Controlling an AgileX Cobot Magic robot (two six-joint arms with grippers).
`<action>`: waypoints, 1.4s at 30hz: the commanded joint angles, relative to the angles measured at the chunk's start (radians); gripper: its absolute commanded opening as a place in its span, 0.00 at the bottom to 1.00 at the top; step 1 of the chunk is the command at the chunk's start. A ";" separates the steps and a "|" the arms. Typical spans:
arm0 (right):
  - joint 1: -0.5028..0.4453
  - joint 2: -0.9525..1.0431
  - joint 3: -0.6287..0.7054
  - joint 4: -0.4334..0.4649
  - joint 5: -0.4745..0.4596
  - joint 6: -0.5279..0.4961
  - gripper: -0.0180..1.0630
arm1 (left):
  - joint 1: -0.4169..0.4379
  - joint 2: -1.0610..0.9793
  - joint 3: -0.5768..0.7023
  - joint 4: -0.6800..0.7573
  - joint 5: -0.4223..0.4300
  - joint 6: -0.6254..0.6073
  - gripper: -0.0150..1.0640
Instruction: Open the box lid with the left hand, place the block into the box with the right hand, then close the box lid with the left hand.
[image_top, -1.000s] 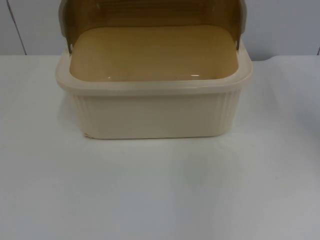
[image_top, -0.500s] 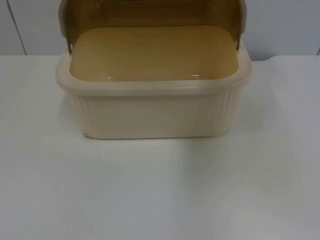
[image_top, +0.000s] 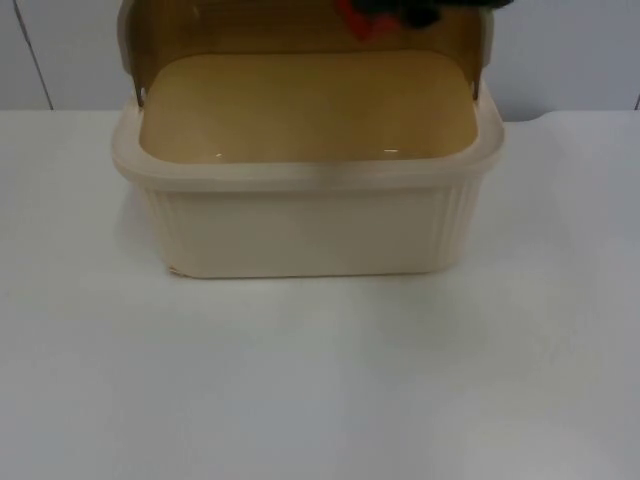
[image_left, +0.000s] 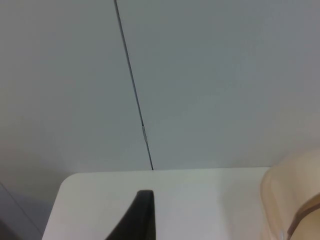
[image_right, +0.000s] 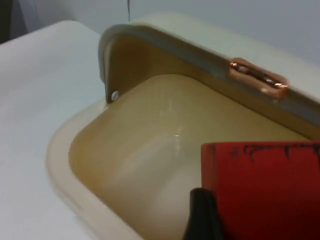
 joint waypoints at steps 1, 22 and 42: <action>0.005 0.071 -0.061 -0.003 -0.028 -0.011 0.14 | 0.002 0.002 -0.005 0.002 0.001 -0.003 0.99; -0.032 0.371 -0.224 0.006 -0.080 -0.006 0.23 | 0.002 0.002 -0.005 0.004 0.019 -0.003 0.99; -0.032 0.290 -0.224 0.002 0.112 -0.006 0.98 | 0.002 0.002 -0.005 0.004 0.019 -0.003 0.99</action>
